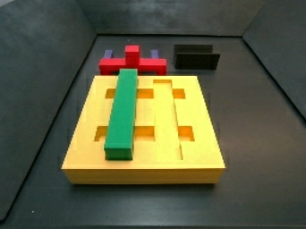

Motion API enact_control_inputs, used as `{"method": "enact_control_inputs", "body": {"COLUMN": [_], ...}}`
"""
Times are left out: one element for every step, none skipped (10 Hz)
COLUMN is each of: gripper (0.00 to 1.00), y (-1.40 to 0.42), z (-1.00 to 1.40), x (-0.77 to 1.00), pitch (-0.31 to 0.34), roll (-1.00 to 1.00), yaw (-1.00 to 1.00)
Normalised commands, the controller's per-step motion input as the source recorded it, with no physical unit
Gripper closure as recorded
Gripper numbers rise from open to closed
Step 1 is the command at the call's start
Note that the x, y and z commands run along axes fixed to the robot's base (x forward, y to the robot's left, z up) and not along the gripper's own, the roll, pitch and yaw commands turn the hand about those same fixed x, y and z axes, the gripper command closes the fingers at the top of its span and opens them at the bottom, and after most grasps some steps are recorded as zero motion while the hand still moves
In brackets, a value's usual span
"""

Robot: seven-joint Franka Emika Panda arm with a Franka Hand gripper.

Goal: Pick up the blue object. Move up. Move to above the board. Insert the blue object.
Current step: Move to above the board.

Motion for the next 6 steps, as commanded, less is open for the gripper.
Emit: {"method": "enact_control_inputs", "body": {"gripper": [1.00,1.00,1.00,1.00,1.00,1.00], "y": [-1.40,-1.40,-1.40,-1.40,-1.40,-1.40], "z": [0.13,0.15,0.15,0.16,0.16,0.16], "x": [0.16,0.15,0.15,0.16,0.18,0.20], "pitch": [0.028,0.030,0.032,0.040,0.053,0.065], "roll": [0.01,0.01,0.01,0.02,0.02,0.02], "yaw": [1.00,1.00,1.00,1.00,1.00,1.00]}}
